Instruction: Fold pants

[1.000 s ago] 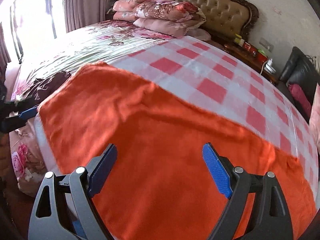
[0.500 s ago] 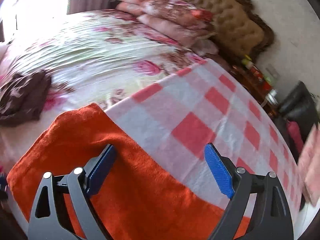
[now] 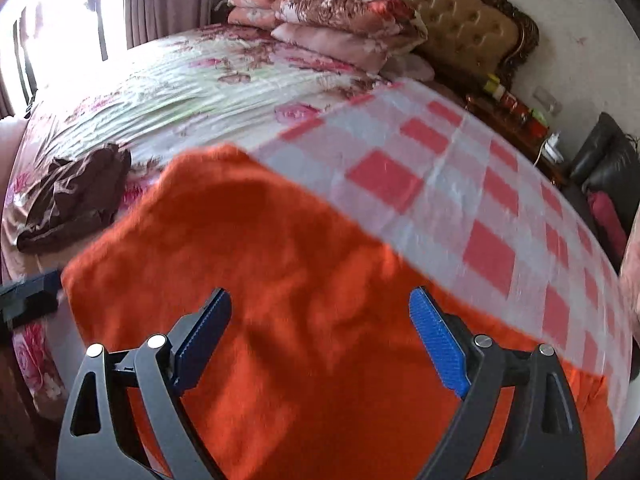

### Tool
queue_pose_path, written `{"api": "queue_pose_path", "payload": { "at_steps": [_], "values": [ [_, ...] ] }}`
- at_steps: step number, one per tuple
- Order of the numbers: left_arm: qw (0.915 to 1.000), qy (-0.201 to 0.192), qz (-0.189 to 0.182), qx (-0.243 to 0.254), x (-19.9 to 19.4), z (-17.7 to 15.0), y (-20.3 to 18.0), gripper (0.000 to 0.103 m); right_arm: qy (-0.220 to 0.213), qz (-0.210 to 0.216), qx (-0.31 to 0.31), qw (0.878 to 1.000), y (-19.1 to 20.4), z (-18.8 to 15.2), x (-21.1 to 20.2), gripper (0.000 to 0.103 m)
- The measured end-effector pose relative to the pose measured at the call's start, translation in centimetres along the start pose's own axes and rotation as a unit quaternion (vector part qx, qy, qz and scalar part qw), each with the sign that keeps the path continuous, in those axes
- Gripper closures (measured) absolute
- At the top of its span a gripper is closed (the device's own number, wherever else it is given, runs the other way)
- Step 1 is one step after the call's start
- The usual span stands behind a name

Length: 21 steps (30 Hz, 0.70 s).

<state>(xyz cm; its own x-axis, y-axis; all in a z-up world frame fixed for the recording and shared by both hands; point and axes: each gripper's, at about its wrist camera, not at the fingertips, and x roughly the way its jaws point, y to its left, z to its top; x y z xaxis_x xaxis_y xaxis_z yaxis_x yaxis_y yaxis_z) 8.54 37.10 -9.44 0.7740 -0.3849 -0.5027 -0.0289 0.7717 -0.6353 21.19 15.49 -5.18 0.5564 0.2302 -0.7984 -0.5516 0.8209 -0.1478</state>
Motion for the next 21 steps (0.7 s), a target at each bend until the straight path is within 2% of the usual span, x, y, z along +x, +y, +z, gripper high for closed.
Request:
{"api": "queue_pose_path", "payload": {
  "at_steps": [1, 3, 4, 5, 6, 9, 13, 18, 19, 21],
  "values": [
    [1.0, 0.006, 0.0, -0.007, 0.4, 0.2, 0.3, 0.056, -0.005, 0.002, 0.001, 1.0, 0.1, -0.2, -0.1, 0.016],
    [0.9999, 0.013, 0.006, -0.008, 1.0, 0.6, 0.5, 0.073, -0.007, 0.002, 0.002, 1.0, 0.4, -0.5, -0.2, 0.016],
    [0.9996, 0.012, 0.025, 0.001, 1.0, 0.8, 0.3, 0.083, -0.006, 0.005, 0.005, 1.0, 0.4, -0.5, -0.2, 0.016],
    [0.9996, 0.01, 0.026, 0.007, 0.7, 0.7, 0.1, 0.09, -0.003, 0.013, 0.011, 1.0, 0.4, -0.5, -0.1, 0.016],
    [0.9998, 0.008, 0.017, 0.009, 0.4, 0.8, 0.0, 0.092, -0.002, 0.019, 0.014, 1.0, 0.5, -0.4, 0.0, 0.016],
    [0.9999, -0.004, 0.008, 0.009, -0.8, 1.2, 0.0, 0.093, 0.0, 0.05, 0.009, 0.999, 1.6, 0.0, 0.3, 0.016],
    [0.9997, -0.009, -0.005, -0.023, -1.5, 1.8, 1.2, 0.093, 0.011, 0.09, 0.017, 0.996, 2.1, 0.9, 0.8, 0.013],
    [0.9994, -0.004, -0.008, -0.033, -1.6, 1.4, 1.2, 0.093, 0.031, 0.179, 0.109, 0.977, -1.5, 1.3, 0.2, 0.015],
    [0.9991, -0.005, -0.01, -0.042, -1.5, 1.4, 1.5, 0.092, 0.032, 0.18, 0.116, 0.976, -1.9, 1.4, 0.1, 0.015],
    [0.9973, -0.007, -0.017, -0.071, -1.4, 1.2, 2.4, 0.082, 0.031, 0.163, 0.099, 0.981, -1.9, 1.3, -0.2, 0.015]
  ]
}}
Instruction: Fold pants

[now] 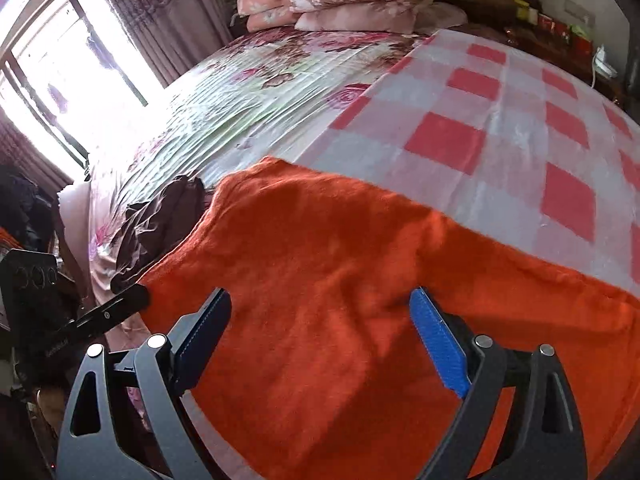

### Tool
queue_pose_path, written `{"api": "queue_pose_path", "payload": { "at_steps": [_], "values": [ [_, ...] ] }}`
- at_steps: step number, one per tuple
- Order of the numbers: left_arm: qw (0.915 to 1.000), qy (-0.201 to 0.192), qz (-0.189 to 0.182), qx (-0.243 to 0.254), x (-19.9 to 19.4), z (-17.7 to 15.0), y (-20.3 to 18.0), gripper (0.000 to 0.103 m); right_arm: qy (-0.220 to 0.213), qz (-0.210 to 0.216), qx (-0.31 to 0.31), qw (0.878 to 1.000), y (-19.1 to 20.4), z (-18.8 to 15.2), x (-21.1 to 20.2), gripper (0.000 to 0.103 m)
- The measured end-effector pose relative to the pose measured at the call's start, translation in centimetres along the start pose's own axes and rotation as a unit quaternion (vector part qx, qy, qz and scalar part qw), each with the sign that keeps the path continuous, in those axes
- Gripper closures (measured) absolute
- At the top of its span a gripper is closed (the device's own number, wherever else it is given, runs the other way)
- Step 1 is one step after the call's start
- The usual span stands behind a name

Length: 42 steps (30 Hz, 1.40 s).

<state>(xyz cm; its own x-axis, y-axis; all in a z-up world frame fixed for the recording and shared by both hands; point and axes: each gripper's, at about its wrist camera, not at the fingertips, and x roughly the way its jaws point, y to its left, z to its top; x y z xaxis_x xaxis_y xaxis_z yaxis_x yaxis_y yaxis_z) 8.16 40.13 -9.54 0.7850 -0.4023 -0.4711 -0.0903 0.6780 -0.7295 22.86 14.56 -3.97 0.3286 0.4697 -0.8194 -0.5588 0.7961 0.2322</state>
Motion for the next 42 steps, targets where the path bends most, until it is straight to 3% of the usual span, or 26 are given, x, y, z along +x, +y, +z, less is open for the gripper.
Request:
{"api": "queue_pose_path", "payload": {
  "at_steps": [1, 3, 5, 8, 13, 14, 17, 20, 24, 27, 29, 30, 32, 34, 36, 39, 42],
  "values": [
    [0.9999, 0.003, -0.007, -0.011, 0.1, 0.0, 0.4, 0.076, 0.003, -0.005, -0.008, 1.0, 0.1, -0.2, 0.1, 0.015],
    [0.9989, 0.009, -0.029, -0.034, 0.1, 0.0, 1.2, 0.076, 0.011, -0.007, -0.011, 1.0, 0.0, -0.6, 0.5, 0.014],
    [0.9983, 0.018, -0.02, -0.051, 0.1, 0.0, 1.9, 0.074, 0.005, -0.013, -0.019, 1.0, 0.3, -0.8, 0.5, 0.014],
    [0.9956, 0.016, -0.032, -0.086, 0.0, -0.1, 3.4, 0.061, 0.004, -0.021, -0.026, 0.999, 0.6, -1.0, 0.6, 0.014],
    [0.9912, 0.038, -0.066, -0.109, 0.7, -0.4, 4.2, 0.062, 0.004, -0.026, -0.031, 0.999, 0.5, -1.2, 0.6, 0.013],
    [0.991, 0.042, -0.067, -0.108, 0.9, -0.5, 3.9, 0.072, 0.004, -0.027, -0.032, 0.999, 0.5, -1.2, 0.6, 0.013],
    [0.9957, 0.045, -0.05, -0.063, 1.1, -0.4, 2.2, 0.09, 0.003, -0.028, -0.033, 0.999, 0.6, -1.2, 0.6, 0.013],
    [0.9993, 0.028, 0.01, 0.023, 0.2, -0.2, -1.3, 0.092, 0.006, -0.021, -0.029, 0.999, 0.6, -1.1, 0.5, 0.013],
    [0.9881, -0.015, 0.071, 0.136, -1.0, -1.0, -7.3, 0.092, 0.004, 0.039, 0.016, 0.999, -1.1, 0.1, -1.2, 0.014],
    [0.9617, -0.043, 0.136, 0.234, 0.1, -3.2, -12.8, 0.092, 0.0, 0.105, 0.057, 0.993, -2.7, 1.4, -3.0, 0.014],
    [0.9332, -0.062, 0.184, 0.302, 1.9, -5.5, -16.5, 0.092, 0.004, 0.134, 0.076, 0.988, -3.9, 2.0, -3.9, 0.014],
    [0.9155, -0.072, 0.207, 0.337, 3.1, -7.0, -18.2, 0.092, 0.01, 0.146, 0.081, 0.986, -4.4, 2.2, -4.1, 0.014],
    [0.8682, -0.079, 0.256, 0.418, 6.7, -10.6, -21.4, 0.092, 0.018, 0.154, 0.09, 0.984, -5.8, 2.3, -4.2, 0.014],
    [0.8274, -0.072, 0.275, 0.484, 10.3, -14.7, -23.6, 0.092, 0.022, 0.144, 0.093, 0.985, -6.9, 2.1, -4.2, 0.014],
    [0.8015, -0.07, 0.283, 0.522, 12.4, -17.6, -24.4, 0.093, 0.039, 0.145, 0.101, 0.984, -8.3, 1.5, -3.7, 0.013],
    [0.7777, -0.075, 0.298, 0.548, 13.5, -19.9, -24.5, 0.093, 0.051, 0.151, 0.094, 0.983, -9.2, 0.5, -3.4, 0.013],
    [0.7739, -0.08, 0.304, 0.55, 13.5, -20.3, -24.0, 0.093, 0.059, 0.133, 0.054, 0.988, -8.3, 0.0, -3.4, 0.014]
  ]
}}
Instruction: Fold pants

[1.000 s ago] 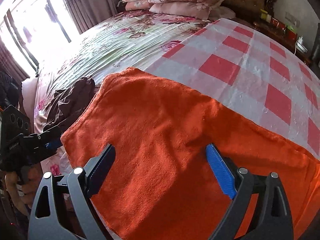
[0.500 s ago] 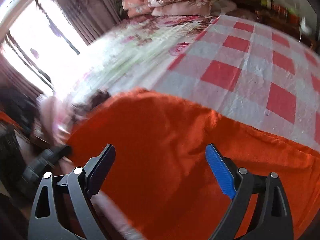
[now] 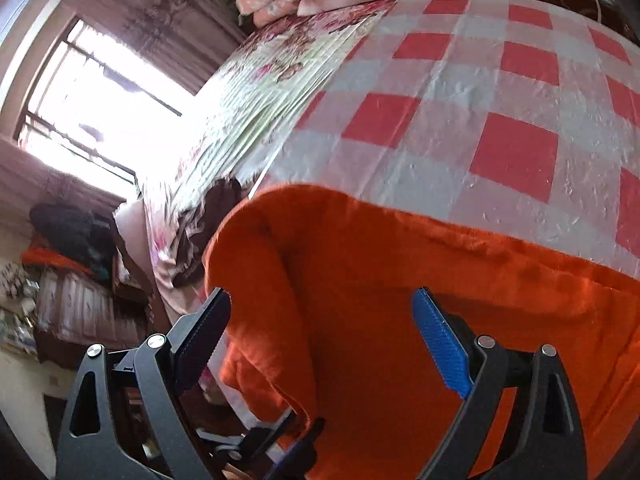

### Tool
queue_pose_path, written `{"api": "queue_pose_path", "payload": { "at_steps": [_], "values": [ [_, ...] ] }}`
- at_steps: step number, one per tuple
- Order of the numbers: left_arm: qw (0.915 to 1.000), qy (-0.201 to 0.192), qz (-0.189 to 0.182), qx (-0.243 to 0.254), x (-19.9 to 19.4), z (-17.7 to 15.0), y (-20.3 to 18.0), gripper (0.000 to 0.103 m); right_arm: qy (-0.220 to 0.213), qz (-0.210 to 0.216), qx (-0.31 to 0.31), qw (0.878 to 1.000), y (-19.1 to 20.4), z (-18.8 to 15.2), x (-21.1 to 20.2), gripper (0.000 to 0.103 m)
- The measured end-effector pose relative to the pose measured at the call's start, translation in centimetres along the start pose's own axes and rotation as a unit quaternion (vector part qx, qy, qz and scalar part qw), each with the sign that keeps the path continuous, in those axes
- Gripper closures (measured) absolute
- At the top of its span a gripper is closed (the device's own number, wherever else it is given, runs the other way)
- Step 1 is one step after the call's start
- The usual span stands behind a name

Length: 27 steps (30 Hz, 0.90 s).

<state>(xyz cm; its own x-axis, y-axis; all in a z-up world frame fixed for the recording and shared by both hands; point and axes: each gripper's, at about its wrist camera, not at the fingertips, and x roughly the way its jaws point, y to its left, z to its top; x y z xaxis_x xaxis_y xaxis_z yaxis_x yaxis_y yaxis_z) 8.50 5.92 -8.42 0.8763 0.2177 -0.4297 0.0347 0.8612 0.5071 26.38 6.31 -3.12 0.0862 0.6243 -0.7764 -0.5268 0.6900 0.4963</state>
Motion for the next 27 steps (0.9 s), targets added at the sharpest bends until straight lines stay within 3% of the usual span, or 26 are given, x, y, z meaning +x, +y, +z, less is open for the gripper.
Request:
{"api": "queue_pose_path", "payload": {
  "at_steps": [3, 6, 11, 13, 15, 16, 17, 18, 19, 22, 26, 27],
  "values": [
    [0.9999, -0.002, 0.006, -0.009, 0.3, -0.1, 0.1, 0.093, 0.011, -0.049, -0.079, 0.996, 3.0, -0.2, 0.2, 0.014],
    [0.9995, -0.012, 0.03, 0.004, 0.4, -0.2, -0.6, 0.093, 0.016, -0.1, -0.171, 0.98, 6.8, -0.5, 0.2, 0.014],
    [0.9963, -0.02, 0.07, 0.046, 1.0, -0.7, -2.9, 0.093, 0.064, -0.212, -0.302, 0.927, 13.2, -1.5, 3.4, 0.015],
    [0.9951, -0.023, 0.082, 0.049, 1.2, -0.7, -3.1, 0.093, 0.095, -0.237, -0.338, 0.906, 14.7, -2.1, 5.9, 0.015],
    [0.994, -0.026, 0.091, 0.054, 1.1, -0.9, -3.2, 0.093, 0.109, -0.27, -0.363, 0.885, 14.6, -2.5, 7.8, 0.015],
    [0.9932, -0.028, 0.097, 0.059, 1.2, -0.9, -3.3, 0.093, 0.113, -0.285, -0.361, 0.881, 14.4, -2.4, 8.7, 0.016],
    [0.9924, -0.031, 0.1, 0.064, 1.2, -0.9, -3.3, 0.093, 0.119, -0.291, -0.352, 0.882, 13.7, -2.0, 9.4, 0.018],
    [0.9923, -0.033, 0.1, 0.065, 1.1, -1.0, -3.3, 0.093, 0.124, -0.277, -0.342, 0.889, 13.2, -1.8, 9.4, 0.028],
    [0.9923, -0.034, 0.1, 0.065, 1.0, -1.0, -3.3, 0.093, 0.123, -0.254, -0.327, 0.902, 12.8, -1.3, 9.1, 0.049],
    [0.9911, -0.044, 0.109, 0.062, 0.6, -1.0, -2.4, 0.093, 0.093, -0.192, -0.235, 0.948, 9.5, 0.9, 6.0, 0.072],
    [0.9891, -0.065, 0.116, 0.065, -0.3, -0.2, -2.1, 0.093, 0.025, -0.101, -0.106, 0.989, 3.9, 2.7, 0.2, 0.07],
    [0.9887, -0.069, 0.114, 0.069, -0.5, -0.3, -2.3, 0.093, 0.0, -0.06, -0.054, 0.997, 1.3, 2.8, -1.7, 0.06]
  ]
}}
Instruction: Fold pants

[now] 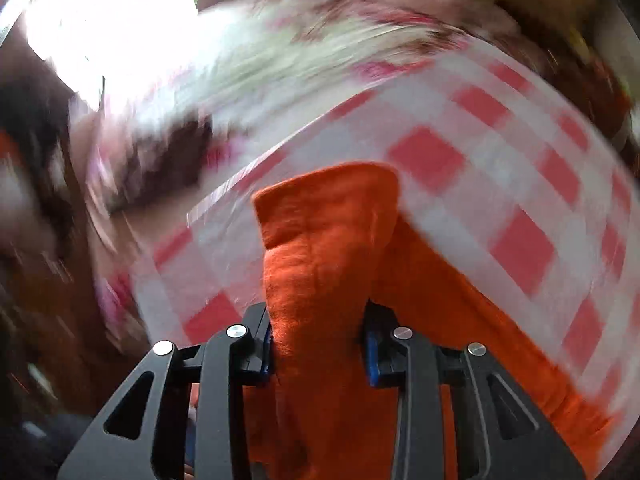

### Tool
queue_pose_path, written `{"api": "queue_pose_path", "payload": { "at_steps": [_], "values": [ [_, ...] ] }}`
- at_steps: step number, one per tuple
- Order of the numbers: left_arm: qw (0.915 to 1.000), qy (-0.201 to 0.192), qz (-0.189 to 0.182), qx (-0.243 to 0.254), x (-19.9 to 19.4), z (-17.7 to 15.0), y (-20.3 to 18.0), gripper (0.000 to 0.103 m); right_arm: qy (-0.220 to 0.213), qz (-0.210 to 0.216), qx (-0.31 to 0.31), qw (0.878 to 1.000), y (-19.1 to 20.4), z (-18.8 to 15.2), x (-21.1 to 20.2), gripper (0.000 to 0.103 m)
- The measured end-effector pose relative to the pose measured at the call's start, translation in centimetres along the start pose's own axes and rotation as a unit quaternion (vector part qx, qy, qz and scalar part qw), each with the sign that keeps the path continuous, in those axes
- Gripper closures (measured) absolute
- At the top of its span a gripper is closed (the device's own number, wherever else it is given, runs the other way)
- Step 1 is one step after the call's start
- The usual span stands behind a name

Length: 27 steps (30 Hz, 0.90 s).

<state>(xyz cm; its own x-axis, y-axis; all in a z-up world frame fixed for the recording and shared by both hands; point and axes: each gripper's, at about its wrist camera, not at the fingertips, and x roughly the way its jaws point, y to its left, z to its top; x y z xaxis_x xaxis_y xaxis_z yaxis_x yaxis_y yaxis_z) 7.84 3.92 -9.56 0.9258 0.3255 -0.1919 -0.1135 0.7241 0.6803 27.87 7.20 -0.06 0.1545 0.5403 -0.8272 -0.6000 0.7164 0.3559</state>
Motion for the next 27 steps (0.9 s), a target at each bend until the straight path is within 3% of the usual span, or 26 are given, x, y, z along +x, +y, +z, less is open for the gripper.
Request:
{"api": "queue_pose_path", "payload": {
  "at_steps": [1, 3, 5, 9, 14, 17, 19, 21, 23, 27],
  "values": [
    [1.0, -0.003, -0.006, 0.003, -0.2, 0.0, -0.3, 0.093, -0.006, 0.017, 0.026, 0.999, -1.4, -0.4, -0.6, 0.046],
    [0.9996, -0.006, -0.023, 0.012, -0.5, -0.1, -1.0, 0.093, -0.013, 0.034, 0.068, 0.997, -5.0, -2.0, -1.4, 0.038],
    [0.9993, -0.007, -0.032, 0.019, -1.0, -0.4, -1.4, 0.093, -0.015, 0.036, 0.092, 0.995, -6.8, -3.5, -1.5, 0.038],
    [0.9989, -0.01, -0.036, 0.028, -1.3, -1.1, -1.1, 0.093, -0.024, 0.088, 0.131, 0.987, -9.2, -6.3, -1.8, 0.037],
    [0.9991, 0.0, -0.042, 0.006, -1.7, -1.0, 0.3, 0.093, -0.048, 0.081, 0.157, 0.983, -10.0, -8.6, -4.2, 0.033],
    [0.999, 0.002, -0.042, -0.013, -2.8, -0.3, 1.2, 0.093, -0.041, 0.082, 0.165, 0.982, -10.0, -10.0, -4.8, 0.033],
    [0.9991, -0.001, -0.04, -0.016, -2.5, 1.2, 2.0, 0.093, -0.032, 0.109, 0.172, 0.979, -9.7, -10.4, -4.9, 0.033],
    [0.9991, -0.003, -0.039, -0.016, -2.2, 1.6, 2.8, 0.093, -0.024, 0.162, 0.177, 0.97, -8.7, -10.4, -4.3, 0.033],
    [0.9992, -0.008, -0.038, -0.013, -2.6, 2.1, 2.6, 0.093, -0.016, 0.193, 0.183, 0.964, -8.0, -10.0, -3.3, 0.026],
    [0.9988, -0.012, -0.047, -0.009, -4.6, 2.0, 0.8, 0.093, -0.02, 0.206, 0.194, 0.959, -7.7, -8.6, -1.4, 0.025]
  ]
}}
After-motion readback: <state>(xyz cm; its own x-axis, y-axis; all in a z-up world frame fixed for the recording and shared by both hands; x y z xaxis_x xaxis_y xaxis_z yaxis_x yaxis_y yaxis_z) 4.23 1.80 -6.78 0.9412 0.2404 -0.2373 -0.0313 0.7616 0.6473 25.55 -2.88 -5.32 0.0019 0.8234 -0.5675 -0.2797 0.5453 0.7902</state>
